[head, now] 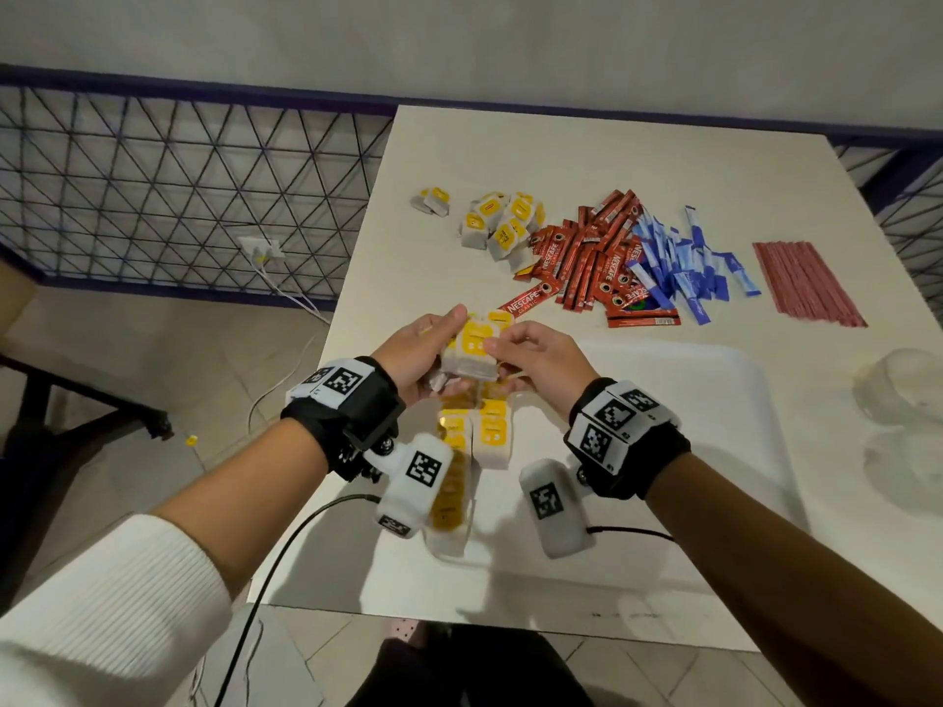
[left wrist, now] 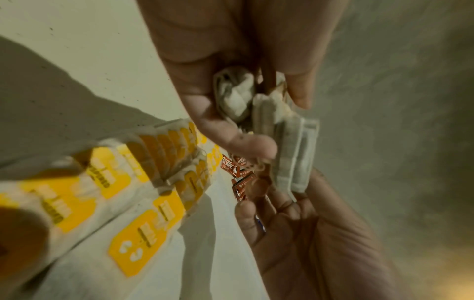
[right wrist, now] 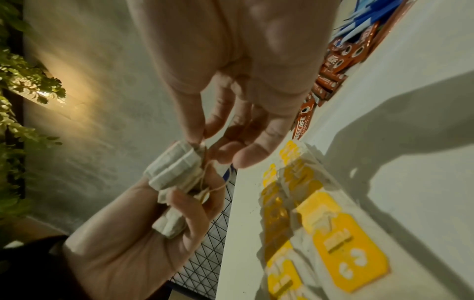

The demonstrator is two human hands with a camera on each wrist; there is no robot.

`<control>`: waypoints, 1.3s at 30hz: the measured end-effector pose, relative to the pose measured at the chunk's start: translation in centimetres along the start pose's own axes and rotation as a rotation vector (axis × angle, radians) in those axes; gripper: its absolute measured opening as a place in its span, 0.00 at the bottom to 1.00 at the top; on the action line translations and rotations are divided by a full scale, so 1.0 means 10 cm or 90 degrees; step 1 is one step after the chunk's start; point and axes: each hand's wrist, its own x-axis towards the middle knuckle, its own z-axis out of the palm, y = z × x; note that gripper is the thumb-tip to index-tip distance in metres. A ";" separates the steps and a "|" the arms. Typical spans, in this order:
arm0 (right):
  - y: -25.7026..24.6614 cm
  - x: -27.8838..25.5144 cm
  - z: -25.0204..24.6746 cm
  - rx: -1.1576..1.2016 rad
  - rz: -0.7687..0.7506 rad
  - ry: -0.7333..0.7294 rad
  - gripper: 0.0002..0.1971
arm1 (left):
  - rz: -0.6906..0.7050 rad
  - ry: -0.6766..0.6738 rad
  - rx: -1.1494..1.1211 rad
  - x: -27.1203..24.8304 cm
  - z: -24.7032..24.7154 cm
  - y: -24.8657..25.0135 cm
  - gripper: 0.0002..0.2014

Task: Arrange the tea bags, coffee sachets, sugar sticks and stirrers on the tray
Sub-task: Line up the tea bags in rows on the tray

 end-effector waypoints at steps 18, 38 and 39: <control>0.20 -0.34 0.05 0.062 -0.015 0.103 0.10 | 0.050 -0.061 0.391 -0.34 -0.07 -0.21 0.08; 0.48 -0.54 -0.09 -0.174 0.054 0.006 0.02 | 0.034 -0.077 0.480 -0.47 -0.14 -0.42 0.03; 0.52 -0.54 -0.08 -0.201 0.062 -0.005 0.03 | 0.029 -0.075 0.478 -0.47 -0.16 -0.43 0.03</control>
